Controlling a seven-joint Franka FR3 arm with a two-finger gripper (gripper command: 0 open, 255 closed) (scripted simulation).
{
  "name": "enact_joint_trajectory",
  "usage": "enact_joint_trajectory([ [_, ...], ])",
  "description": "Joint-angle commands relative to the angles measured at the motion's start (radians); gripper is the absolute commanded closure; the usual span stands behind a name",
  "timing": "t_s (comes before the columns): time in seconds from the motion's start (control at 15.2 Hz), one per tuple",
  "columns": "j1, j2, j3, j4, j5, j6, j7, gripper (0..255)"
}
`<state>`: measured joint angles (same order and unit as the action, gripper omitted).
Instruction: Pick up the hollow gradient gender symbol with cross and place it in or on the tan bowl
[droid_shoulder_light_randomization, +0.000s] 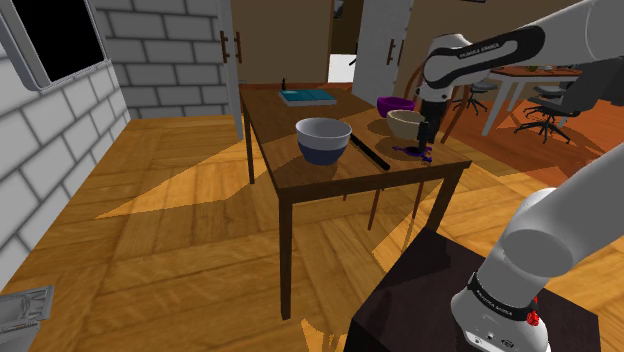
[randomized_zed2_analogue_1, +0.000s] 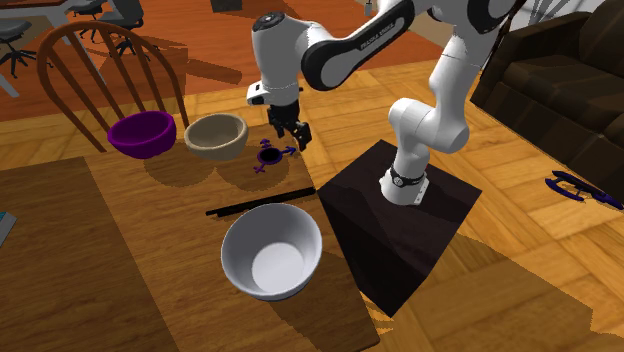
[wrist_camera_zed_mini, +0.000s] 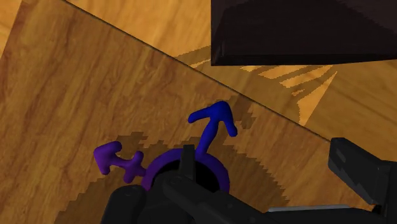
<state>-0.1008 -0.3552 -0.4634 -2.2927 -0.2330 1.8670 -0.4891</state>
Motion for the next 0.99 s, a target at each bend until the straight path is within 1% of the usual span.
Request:
enact_joint_trajectory([
  [0.0,-0.003,0.072,-0.035,0.037,0.002,0.031,-0.046,0],
  [0.07,-0.004,0.077,-0.038,0.04,0.003,0.032,-0.05,0],
  [0.53,-0.01,0.103,-0.056,-0.041,-0.001,0.139,-0.053,0],
  [0.92,-0.01,0.103,-0.056,-0.041,-0.001,0.139,-0.053,0],
])
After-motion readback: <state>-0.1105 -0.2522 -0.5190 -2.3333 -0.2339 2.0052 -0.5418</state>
